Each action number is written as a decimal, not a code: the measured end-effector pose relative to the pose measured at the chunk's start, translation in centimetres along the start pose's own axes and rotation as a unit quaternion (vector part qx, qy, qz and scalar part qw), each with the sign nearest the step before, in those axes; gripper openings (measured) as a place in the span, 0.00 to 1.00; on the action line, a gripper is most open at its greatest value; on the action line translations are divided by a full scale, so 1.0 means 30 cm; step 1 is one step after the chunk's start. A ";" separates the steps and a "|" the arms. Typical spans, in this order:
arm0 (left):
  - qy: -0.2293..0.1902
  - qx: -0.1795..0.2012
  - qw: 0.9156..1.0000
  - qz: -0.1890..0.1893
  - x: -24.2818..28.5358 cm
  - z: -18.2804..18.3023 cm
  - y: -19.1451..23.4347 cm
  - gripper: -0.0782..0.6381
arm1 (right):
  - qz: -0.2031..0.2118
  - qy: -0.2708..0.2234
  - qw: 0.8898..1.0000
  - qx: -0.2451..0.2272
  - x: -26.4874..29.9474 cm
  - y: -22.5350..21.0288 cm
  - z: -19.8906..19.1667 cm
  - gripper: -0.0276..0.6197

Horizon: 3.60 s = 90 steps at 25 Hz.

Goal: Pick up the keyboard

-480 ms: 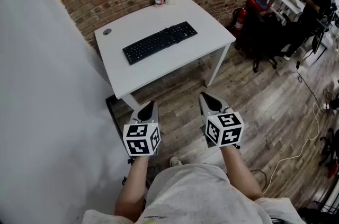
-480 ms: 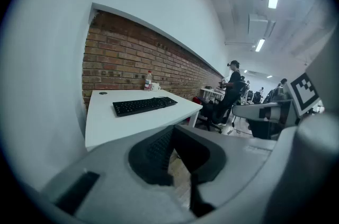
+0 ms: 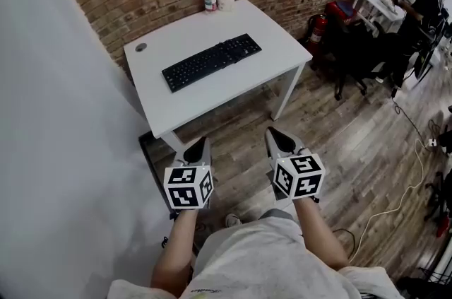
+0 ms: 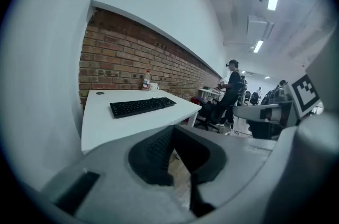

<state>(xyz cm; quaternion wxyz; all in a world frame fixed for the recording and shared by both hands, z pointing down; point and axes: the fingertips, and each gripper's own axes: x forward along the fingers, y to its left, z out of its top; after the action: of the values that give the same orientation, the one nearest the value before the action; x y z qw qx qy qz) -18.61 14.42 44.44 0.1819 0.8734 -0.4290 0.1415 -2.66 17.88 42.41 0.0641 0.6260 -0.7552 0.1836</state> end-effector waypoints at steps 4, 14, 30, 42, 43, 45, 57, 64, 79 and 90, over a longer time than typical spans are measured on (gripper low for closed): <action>0.003 0.001 1.000 -0.006 0.031 0.003 -0.003 0.10 | -0.005 0.003 1.000 0.001 0.006 -0.022 -0.006 0.06; 0.010 0.003 1.000 0.002 0.180 0.022 -0.018 0.10 | 0.007 0.004 1.000 0.003 0.106 -0.147 0.016 0.06; 0.012 -0.020 0.996 0.083 0.569 0.178 -0.007 0.10 | 0.084 0.021 0.996 0.002 0.464 -0.472 0.173 0.06; 0.013 -0.039 0.988 0.148 0.747 0.231 -0.005 0.10 | 0.141 0.034 0.989 -0.004 0.654 -0.648 0.246 0.06; 0.011 -0.041 0.987 0.153 0.758 0.234 -0.003 0.10 | 0.145 0.035 0.989 -0.006 0.667 -0.660 0.252 0.06; 0.008 -0.044 0.985 0.164 0.775 0.241 -0.004 0.10 | 0.155 0.037 0.987 -0.008 0.691 -0.682 0.263 0.06; -0.011 -0.080 0.968 0.238 0.758 0.233 0.095 0.10 | 0.192 0.037 0.980 -0.035 0.807 -0.738 0.321 0.06; -0.022 -0.084 0.964 0.253 0.788 0.252 0.190 0.10 | 0.199 0.038 0.978 -0.041 0.887 -0.739 0.329 0.06; -0.016 -0.103 0.955 0.276 0.926 0.275 0.542 0.16 | 0.173 0.078 0.980 -0.058 1.249 -0.773 0.338 0.09; 0.015 -0.123 0.948 0.293 0.989 0.270 0.767 0.37 | 0.133 0.121 0.981 -0.071 1.475 -0.812 0.308 0.23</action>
<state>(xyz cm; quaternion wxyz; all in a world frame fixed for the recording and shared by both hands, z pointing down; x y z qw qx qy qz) -18.72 -22.87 53.68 0.2448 0.6780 -0.6772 0.1478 12.96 -29.84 53.12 0.1743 0.4868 -0.8296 0.2105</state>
